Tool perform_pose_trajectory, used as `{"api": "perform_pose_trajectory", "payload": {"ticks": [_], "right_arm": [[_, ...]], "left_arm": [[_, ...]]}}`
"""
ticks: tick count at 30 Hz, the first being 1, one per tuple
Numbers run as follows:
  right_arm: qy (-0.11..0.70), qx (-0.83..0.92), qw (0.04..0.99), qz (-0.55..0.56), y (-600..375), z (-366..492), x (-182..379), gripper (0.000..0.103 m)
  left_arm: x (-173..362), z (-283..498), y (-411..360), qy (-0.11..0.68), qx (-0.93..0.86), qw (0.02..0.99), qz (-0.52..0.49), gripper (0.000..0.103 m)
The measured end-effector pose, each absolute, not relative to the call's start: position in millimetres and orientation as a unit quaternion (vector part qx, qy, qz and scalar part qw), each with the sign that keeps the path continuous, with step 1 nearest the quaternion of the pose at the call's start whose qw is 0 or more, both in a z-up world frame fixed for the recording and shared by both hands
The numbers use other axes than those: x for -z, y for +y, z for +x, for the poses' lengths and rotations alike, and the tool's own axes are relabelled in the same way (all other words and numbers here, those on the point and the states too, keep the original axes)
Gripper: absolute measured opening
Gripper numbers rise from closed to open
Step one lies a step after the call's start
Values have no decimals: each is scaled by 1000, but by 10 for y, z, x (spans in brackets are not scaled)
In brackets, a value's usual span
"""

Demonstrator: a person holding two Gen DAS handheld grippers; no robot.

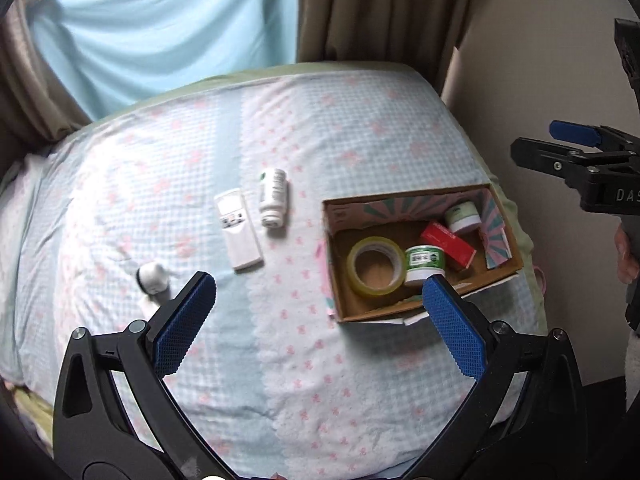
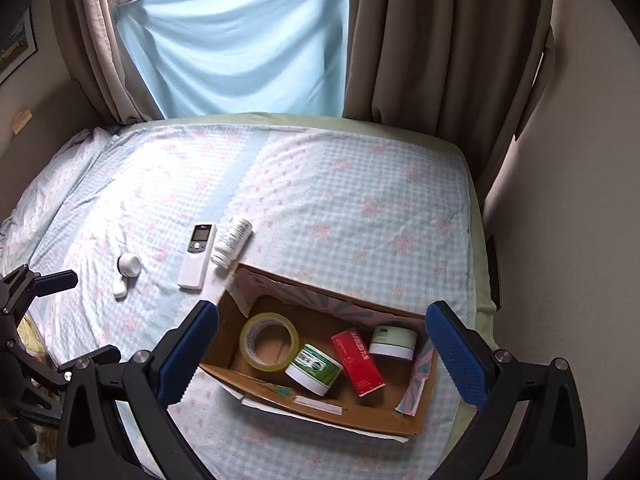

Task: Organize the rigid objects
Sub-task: 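Move both tools back toward the remaining objects on the bed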

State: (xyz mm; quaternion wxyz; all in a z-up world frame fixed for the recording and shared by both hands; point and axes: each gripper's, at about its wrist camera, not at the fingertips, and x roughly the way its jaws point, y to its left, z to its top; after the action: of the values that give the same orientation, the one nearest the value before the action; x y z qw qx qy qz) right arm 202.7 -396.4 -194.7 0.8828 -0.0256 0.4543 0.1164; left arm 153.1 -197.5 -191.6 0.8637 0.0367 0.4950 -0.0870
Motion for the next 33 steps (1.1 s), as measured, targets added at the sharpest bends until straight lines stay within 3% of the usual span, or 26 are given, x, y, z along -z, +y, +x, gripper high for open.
{"api": "perform_pose_trajectory", "payload": {"ticks": [9,18,33], "right_arm": [[455,-149,878,-1,-3247,2029,1802,103],[487,-114,865,39,-2493,2210,1914,103],[528,-34,845,74,-1559,3026,2668,103]], "left_arm": [[1783,1333,-753,478,6,878,-8,103],[1988,1502,149,496,15,868,-15,103],[2987,2404,1053,536,70,841,6,103]]}}
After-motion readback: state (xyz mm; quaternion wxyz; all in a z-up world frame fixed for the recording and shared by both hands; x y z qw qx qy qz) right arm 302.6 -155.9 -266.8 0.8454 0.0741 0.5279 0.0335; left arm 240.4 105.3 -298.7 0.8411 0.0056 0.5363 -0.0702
